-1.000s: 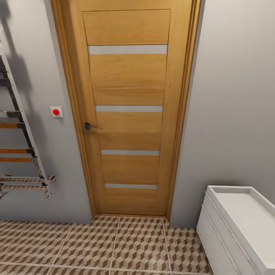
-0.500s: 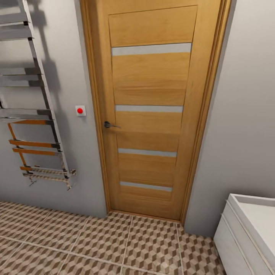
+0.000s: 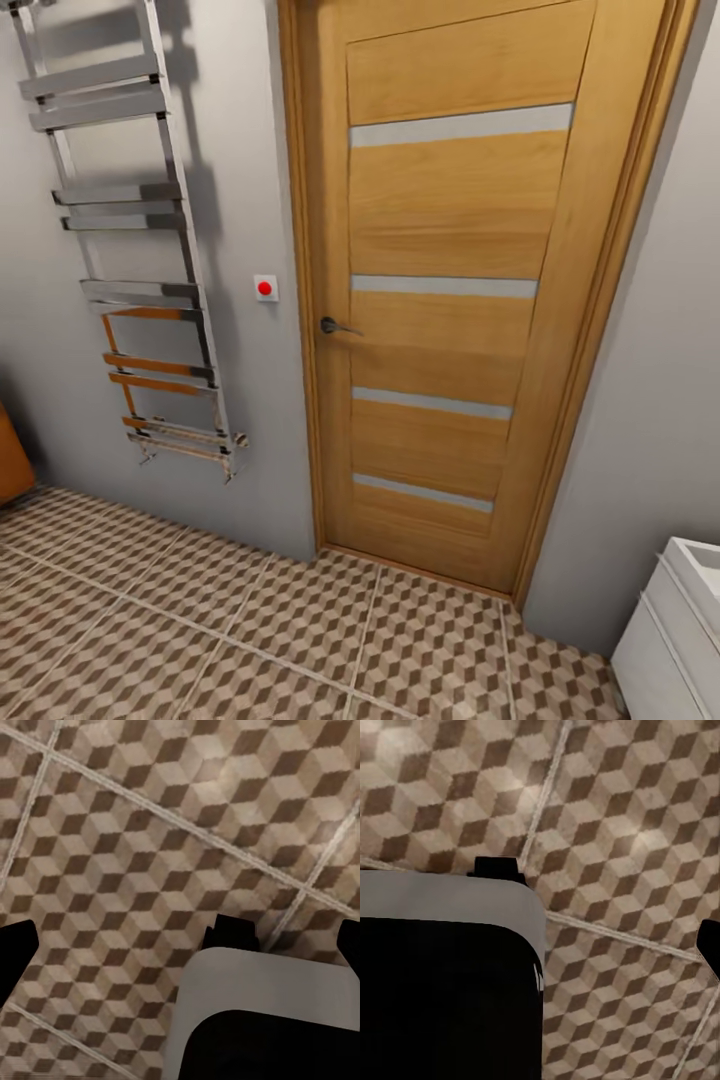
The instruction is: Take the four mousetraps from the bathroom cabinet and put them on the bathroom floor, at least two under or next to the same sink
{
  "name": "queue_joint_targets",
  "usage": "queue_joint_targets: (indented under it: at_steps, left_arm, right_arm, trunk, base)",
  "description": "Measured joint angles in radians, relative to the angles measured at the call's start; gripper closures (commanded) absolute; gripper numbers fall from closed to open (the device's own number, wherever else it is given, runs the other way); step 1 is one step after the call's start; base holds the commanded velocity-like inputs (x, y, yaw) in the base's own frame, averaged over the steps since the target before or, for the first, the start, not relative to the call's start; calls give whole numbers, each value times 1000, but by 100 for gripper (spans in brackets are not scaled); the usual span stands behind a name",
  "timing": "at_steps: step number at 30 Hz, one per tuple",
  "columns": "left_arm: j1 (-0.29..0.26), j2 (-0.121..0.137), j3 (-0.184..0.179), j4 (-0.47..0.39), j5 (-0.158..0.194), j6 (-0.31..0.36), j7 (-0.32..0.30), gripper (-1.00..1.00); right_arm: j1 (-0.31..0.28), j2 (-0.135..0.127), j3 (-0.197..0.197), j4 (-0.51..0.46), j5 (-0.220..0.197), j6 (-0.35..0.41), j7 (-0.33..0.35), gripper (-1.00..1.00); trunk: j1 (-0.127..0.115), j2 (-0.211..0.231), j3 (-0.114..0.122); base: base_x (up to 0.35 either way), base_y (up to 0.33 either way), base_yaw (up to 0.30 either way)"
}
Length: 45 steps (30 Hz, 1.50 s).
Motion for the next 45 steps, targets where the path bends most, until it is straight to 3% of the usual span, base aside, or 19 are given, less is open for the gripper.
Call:
queue_joint_targets:
  at_steps: [20, 45]
  left_arm:
    - [0, 0, 0, 0, 0, 0, 0, -100]
    - [0, 0, 0, 0, 1, 0, 0, -100]
  right_arm:
    - [0, 1, 0, 0, 1, 2, 1, -100]
    - [0, 1, 1, 0, 1, 5, 2, -100]
  trunk:
    - [0, 0, 7]
    - [0, 0, 9]
  base:
    - [0, 0, 279]
    - [0, 0, 103]
